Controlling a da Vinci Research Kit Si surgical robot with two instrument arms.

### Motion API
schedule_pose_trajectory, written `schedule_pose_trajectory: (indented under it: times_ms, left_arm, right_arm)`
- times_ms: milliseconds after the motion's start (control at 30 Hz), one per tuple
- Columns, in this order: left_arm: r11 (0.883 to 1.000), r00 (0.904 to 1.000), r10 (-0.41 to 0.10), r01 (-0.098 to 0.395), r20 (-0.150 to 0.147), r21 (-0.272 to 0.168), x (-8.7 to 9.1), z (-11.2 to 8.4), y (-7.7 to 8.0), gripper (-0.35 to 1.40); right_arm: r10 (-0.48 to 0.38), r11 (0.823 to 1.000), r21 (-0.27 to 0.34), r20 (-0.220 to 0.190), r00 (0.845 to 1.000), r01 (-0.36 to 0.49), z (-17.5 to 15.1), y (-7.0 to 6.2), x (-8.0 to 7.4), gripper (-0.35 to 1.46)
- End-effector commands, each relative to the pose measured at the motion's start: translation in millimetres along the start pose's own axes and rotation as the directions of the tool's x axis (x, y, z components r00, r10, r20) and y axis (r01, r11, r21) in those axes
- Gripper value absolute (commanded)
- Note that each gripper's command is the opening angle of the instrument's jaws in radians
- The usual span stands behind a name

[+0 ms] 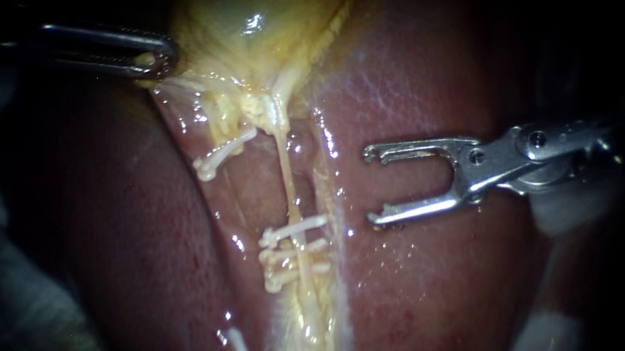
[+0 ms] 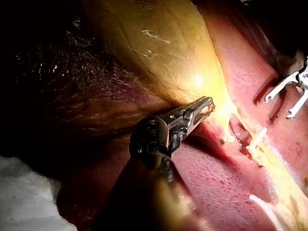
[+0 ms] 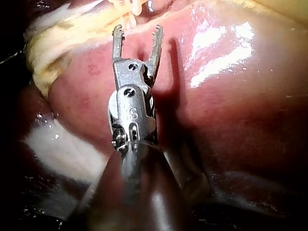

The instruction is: Going back first clip right tube

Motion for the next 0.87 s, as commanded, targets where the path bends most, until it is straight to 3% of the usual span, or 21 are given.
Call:
schedule_pose_trajectory:
  times_ms: [33, 300, 500, 867]
  left_arm:
    - [1.0, 1.0, 0.001, -0.001, -0.001, 0.002, -0.1, 0.2, 0.0, -0.35]
    - [1.0, 0.9999, 0.012, -0.012, 0.006, -0.012, -2.0, 3.5, -0.4, -0.35]
    - [1.0, 0.9998, 0.018, -0.017, 0.013, -0.019, -2.4, 6.2, -1.3, -0.35]
    - [0.999, 0.9995, 0.026, -0.026, 0.016, -0.02, -2.6, 6.2, -1.6, -0.35]
  right_arm:
    - [-0.003, 1.0, 0.001, 0.0, 1.0, 0.003, 0.0, -0.2, 0.1, 0.5]
    - [-0.002, 1.0, 0.001, 0.0, 1.0, 0.002, 0.1, -0.6, 0.3, 0.5]
    - [-0.002, 1.0, 0.001, 0.0, 1.0, 0.002, 0.1, -0.6, 0.3, 0.5]
    - [-0.009, 1.0, 0.0, 0.001, 1.0, 0.009, 0.2, -0.7, 0.3, 0.5]
